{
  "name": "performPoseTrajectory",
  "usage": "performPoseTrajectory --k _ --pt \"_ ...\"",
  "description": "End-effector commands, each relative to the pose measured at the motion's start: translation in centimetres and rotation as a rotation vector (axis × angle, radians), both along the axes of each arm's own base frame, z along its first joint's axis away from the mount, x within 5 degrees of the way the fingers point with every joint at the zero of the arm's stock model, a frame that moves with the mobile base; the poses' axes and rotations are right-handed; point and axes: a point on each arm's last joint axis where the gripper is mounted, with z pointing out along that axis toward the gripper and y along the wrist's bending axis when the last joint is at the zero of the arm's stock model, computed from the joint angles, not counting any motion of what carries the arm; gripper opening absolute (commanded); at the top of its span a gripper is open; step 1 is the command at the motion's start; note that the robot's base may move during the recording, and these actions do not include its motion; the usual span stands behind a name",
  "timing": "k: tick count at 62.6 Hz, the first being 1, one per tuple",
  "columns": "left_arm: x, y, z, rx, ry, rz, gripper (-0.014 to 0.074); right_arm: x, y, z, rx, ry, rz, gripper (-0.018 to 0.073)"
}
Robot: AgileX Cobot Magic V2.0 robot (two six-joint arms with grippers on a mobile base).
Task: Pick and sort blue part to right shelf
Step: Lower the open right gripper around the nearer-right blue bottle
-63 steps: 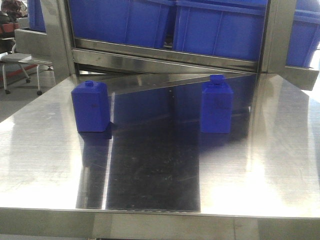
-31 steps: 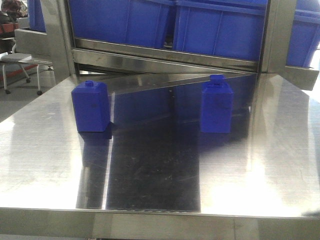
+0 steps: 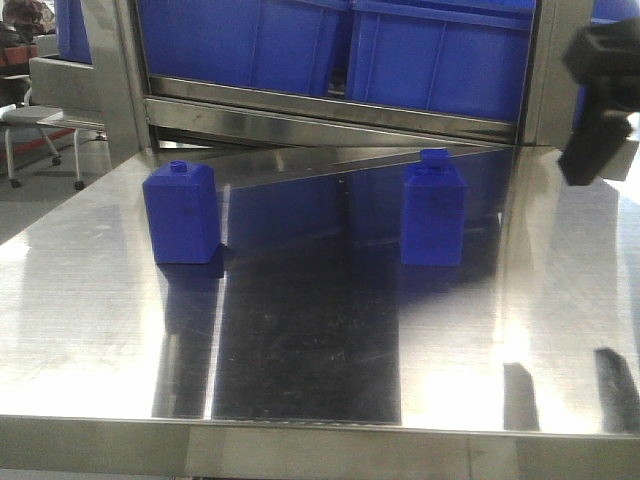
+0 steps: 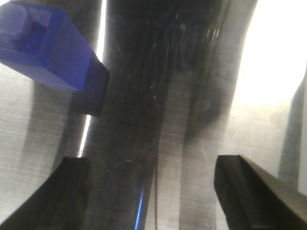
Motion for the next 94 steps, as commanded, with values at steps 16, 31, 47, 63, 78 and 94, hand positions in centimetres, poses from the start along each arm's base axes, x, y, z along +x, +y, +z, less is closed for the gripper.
performPoseTrajectory --k 16,31,47,63,78,94 --pt "-0.2 0.0 0.2 -0.013 -0.084 -0.003 0.0123 6.8 5.4 3.4 0.077 0.155 0.008 0.0601" --pt "-0.2 0.0 0.2 -0.013 -0.084 -0.003 0.0123 10.4 8.6 3.7 0.088 0.243 -0.057 0.0601" --pt "-0.2 0.0 0.2 -0.013 -0.084 -0.003 0.0123 11.9 9.9 2.8 0.051 0.268 -0.074 0.0601" --pt "-0.2 0.0 0.2 -0.013 -0.084 -0.003 0.0123 12.8 9.8 1.0 0.018 0.296 -0.16 0.0601" --pt "-0.2 0.0 0.2 -0.013 -0.084 -0.003 0.0123 13.5 10.4 -1.3 -0.007 0.337 -0.159 0.0601" --pt "-0.2 0.0 0.2 -0.013 -0.084 -0.003 0.0123 13.6 10.5 -1.5 -0.002 0.333 -0.157 0.0601"
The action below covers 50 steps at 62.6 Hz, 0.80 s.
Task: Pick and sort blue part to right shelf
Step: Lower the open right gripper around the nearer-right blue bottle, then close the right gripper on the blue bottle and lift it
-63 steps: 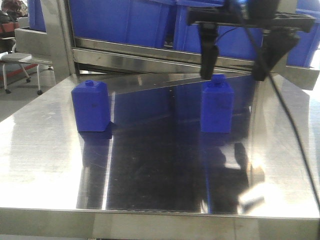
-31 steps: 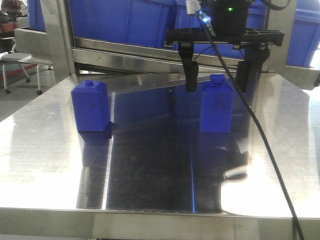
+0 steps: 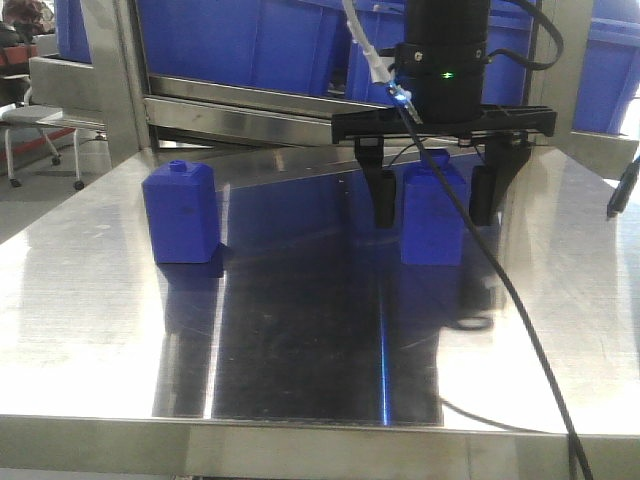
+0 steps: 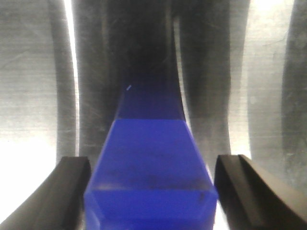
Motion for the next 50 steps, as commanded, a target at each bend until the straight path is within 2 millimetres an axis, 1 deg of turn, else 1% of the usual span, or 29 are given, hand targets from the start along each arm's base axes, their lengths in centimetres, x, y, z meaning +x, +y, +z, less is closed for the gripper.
performPoseTrajectory --k 1,7,10,14,19,24,29,34,42,50 --pt "-0.2 0.0 0.2 -0.013 -0.084 -0.003 0.0123 -0.4 -0.2 3.5 0.029 -0.09 0.002 0.0601" --pt "-0.2 0.0 0.2 -0.013 -0.084 -0.003 0.0123 -0.5 0.0 3.5 0.031 -0.089 0.005 0.0599" --pt "-0.2 0.0 0.2 -0.013 -0.084 -0.003 0.0123 -0.5 0.0 3.5 0.031 -0.088 0.005 0.0576" --pt "-0.2 0.0 0.2 -0.013 -0.084 -0.003 0.0123 -0.5 0.0 3.5 0.036 -0.086 0.004 0.0524" --pt "-0.2 0.0 0.2 -0.013 -0.084 -0.003 0.0123 -0.5 0.1 3.5 0.044 -0.085 0.003 0.0424" --pt "-0.2 0.0 0.2 -0.013 -0.084 -0.003 0.0123 -0.5 0.1 3.5 0.045 -0.086 0.003 0.0372" --pt "-0.2 0.0 0.2 -0.013 -0.084 -0.003 0.0123 -0.5 0.0 3.5 0.043 -0.084 0.002 0.0372" --pt "-0.2 0.0 0.2 -0.013 -0.084 -0.003 0.0123 -0.6 0.0 4.0 0.05 -0.097 0.003 0.0373" --pt "-0.2 0.0 0.2 -0.013 -0.084 -0.003 0.0123 -1.0 -0.5 5.8 0.06 -0.149 0.039 0.0373" --pt "-0.2 0.0 0.2 -0.013 -0.084 -0.003 0.0123 -1.7 -1.4 7.8 0.04 -0.226 0.183 0.0373"
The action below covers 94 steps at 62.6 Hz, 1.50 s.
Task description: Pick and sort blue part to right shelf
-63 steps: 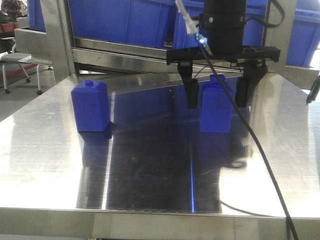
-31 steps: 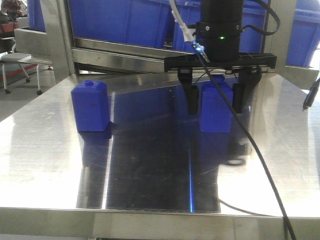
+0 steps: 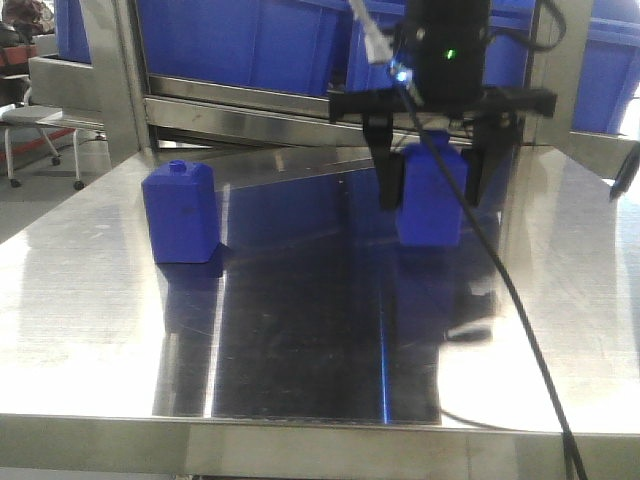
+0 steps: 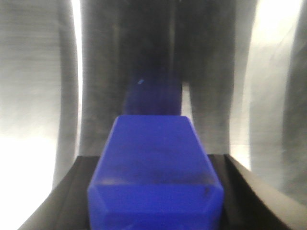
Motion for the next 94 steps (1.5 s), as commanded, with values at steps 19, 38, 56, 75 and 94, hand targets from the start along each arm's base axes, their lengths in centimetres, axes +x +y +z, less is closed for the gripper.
performPoseTrajectory --k 19,38,56,75,94 --pt "-0.2 0.0 0.2 -0.013 -0.084 -0.003 0.0123 -4.6 -6.5 5.8 0.083 -0.355 0.206 0.0373" --pt "-0.2 0.0 0.2 -0.013 -0.084 -0.003 0.0123 -9.9 -15.0 5.8 0.065 -0.648 0.002 0.0373" --pt "-0.2 0.0 0.2 -0.013 -0.084 -0.003 0.0123 -16.8 -17.7 6.1 -0.036 -1.011 0.016 0.0373" --pt "-0.2 0.0 0.2 -0.013 -0.084 -0.003 0.0123 -24.0 -18.1 5.2 -0.026 -1.192 0.015 0.0373" --pt "-0.2 0.0 0.2 -0.013 -0.084 -0.003 0.0123 -29.0 -18.4 5.7 -0.019 -1.376 0.005 0.0373"
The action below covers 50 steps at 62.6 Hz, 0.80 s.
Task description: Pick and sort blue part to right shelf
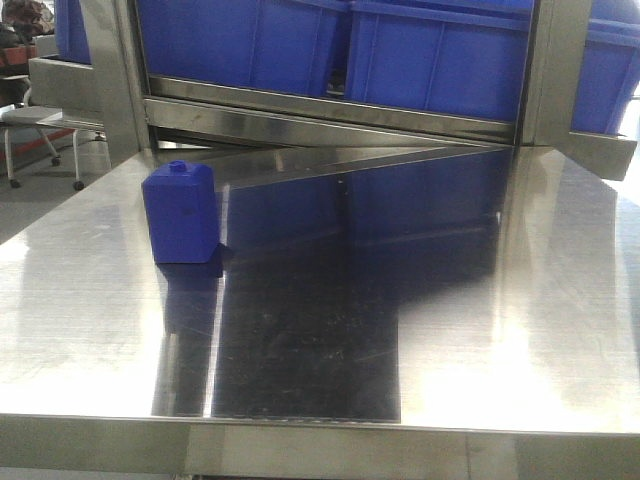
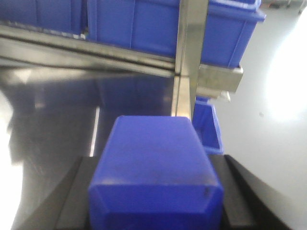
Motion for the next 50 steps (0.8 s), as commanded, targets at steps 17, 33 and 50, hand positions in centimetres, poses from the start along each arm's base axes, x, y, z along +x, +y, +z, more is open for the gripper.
performPoseTrajectory --k 17,33,50 --pt "-0.19 0.02 0.18 -0.013 -0.084 -0.003 0.0123 -1.78 -0.09 2.68 -0.01 -0.217 0.003 0.0373" --pt "-0.19 0.02 0.18 -0.013 -0.084 -0.003 0.0123 -1.78 -0.09 2.68 -0.01 -0.217 0.003 0.0373" --pt "-0.19 0.02 0.18 -0.013 -0.084 -0.003 0.0123 -1.78 -0.09 2.68 -0.01 -0.217 0.003 0.0373"
